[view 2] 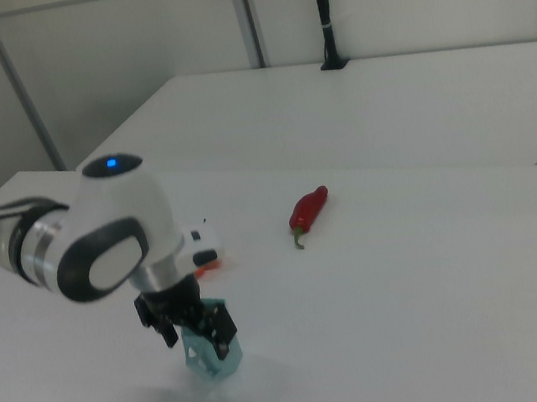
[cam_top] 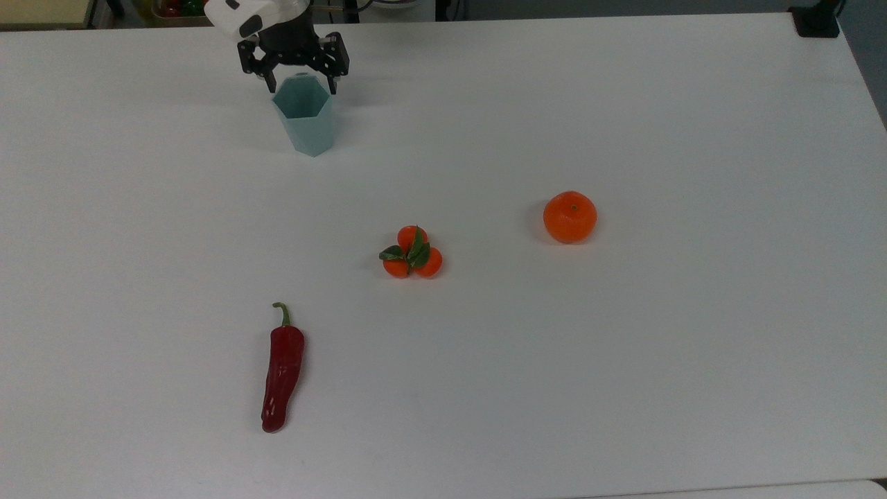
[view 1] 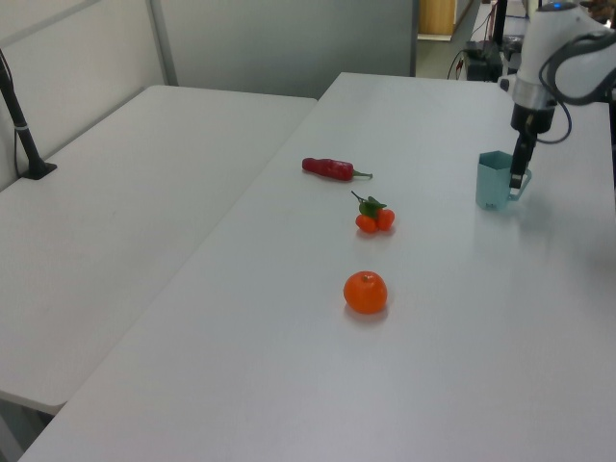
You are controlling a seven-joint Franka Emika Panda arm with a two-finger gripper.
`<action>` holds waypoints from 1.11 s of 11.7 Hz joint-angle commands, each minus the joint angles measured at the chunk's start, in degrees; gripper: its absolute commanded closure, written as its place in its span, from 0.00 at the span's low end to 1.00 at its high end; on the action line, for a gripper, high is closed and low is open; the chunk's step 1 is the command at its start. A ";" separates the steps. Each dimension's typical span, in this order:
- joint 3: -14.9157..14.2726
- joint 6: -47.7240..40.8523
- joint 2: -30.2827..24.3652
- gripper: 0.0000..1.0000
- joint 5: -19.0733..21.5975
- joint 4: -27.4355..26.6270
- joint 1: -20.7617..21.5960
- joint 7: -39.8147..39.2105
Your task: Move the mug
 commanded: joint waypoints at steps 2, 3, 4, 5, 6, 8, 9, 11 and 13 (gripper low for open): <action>0.28 -23.07 -0.47 0.00 1.07 16.54 3.46 -0.40; 0.36 -27.40 -0.47 0.00 1.07 19.71 3.82 -0.40; 1.06 -33.27 -0.29 0.00 1.15 25.05 3.91 0.47; 1.85 -35.94 -0.12 0.00 1.16 28.50 3.82 2.14; 2.64 -37.79 -0.03 0.00 1.33 31.23 3.82 4.42; 5.62 -41.49 0.06 0.00 1.33 37.21 3.73 11.17; 6.60 -42.20 0.06 0.00 1.33 38.36 3.65 13.56; 9.14 -42.38 0.15 0.00 1.85 39.77 2.51 20.41; 9.86 -41.33 1.54 0.00 5.53 41.44 0.66 19.74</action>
